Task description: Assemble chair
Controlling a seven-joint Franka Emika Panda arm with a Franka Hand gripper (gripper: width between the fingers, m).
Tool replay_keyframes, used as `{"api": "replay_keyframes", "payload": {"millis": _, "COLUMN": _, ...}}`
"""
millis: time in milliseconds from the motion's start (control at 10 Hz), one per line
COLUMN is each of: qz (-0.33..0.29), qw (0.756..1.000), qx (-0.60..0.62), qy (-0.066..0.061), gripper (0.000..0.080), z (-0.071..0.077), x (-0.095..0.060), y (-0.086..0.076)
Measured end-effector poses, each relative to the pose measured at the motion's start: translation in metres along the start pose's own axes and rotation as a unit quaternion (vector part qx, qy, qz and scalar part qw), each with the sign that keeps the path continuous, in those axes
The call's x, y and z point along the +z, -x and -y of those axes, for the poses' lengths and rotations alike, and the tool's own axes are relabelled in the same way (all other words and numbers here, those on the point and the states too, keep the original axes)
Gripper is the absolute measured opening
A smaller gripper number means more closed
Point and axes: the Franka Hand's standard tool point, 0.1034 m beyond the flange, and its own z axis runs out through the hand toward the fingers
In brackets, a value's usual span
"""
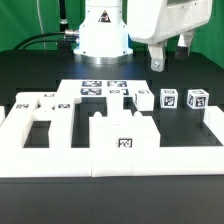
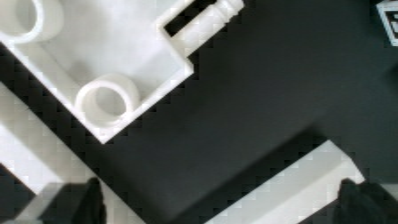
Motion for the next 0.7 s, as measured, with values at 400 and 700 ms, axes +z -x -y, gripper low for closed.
{"api": "replay_keyframes", "payload": {"millis": 400, "qz": 0.000, "qw": 0.999, "qx": -0.045, "qy": -0.005, "gripper": 0.0649, "z": -0.037, "x": 0.034, "y": 0.018}}
{"api": "replay_keyframes", "payload": {"millis": 700, "qz": 0.000, "qw": 0.999, "qx": -0.046, "qy": -0.007, "gripper": 0.0649, "z": -0.041, "x": 0.046, "y": 0.024}}
